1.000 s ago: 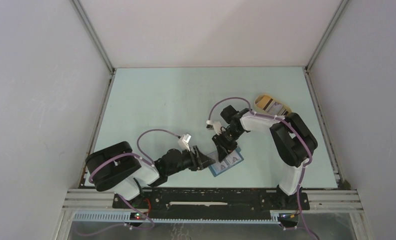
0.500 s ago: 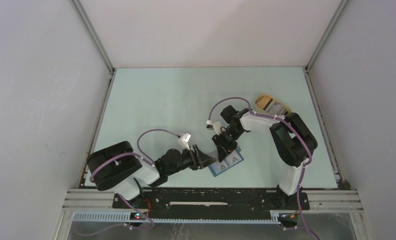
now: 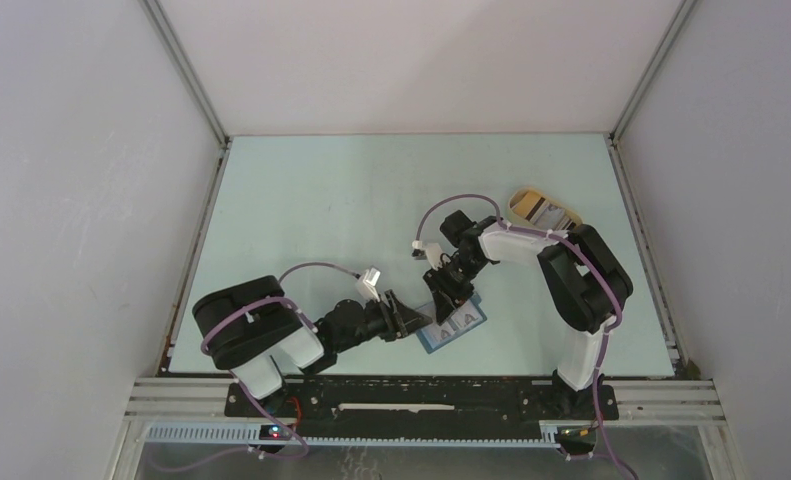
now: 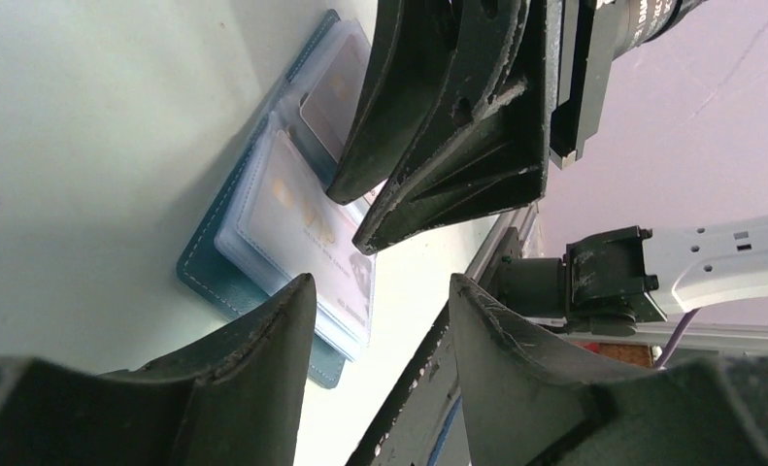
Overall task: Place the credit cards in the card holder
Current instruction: Insert the credit card into the card holder.
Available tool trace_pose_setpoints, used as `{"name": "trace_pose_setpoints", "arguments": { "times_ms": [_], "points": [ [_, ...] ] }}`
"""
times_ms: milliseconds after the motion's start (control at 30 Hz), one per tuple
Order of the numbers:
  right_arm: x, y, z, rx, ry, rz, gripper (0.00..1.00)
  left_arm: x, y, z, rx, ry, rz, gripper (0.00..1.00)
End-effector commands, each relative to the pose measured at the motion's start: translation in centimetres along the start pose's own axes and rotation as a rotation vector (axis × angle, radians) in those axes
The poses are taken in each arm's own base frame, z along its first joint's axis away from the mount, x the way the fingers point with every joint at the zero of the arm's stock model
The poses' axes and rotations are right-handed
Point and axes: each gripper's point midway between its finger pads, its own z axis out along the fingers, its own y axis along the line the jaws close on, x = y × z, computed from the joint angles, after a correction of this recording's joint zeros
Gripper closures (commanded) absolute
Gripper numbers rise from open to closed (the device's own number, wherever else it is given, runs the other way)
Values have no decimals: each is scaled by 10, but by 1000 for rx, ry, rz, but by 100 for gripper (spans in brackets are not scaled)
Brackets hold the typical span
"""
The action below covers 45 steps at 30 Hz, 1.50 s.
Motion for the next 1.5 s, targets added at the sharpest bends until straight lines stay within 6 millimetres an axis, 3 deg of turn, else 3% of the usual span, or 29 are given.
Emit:
{"name": "trace_pose_setpoints", "arguments": {
  "times_ms": [0,567,767,1033,1467],
  "points": [
    [-4,-4,-2,15,-1,1,57,-5,-1,-3,-3,-34,-8,42],
    [-4,-4,-1,15,2,2,56,-6,18,-1,-107,-38,7,41],
    [-4,-4,-2,14,3,3,56,-7,8,4,-63,-39,-5,42],
    [-4,-4,-2,12,4,2,56,-12,8,-11,-68,-66,2,42],
    [-3,-4,-1,13,7,0,56,-13,-8,3,-17,-54,4,42]
  ]
}}
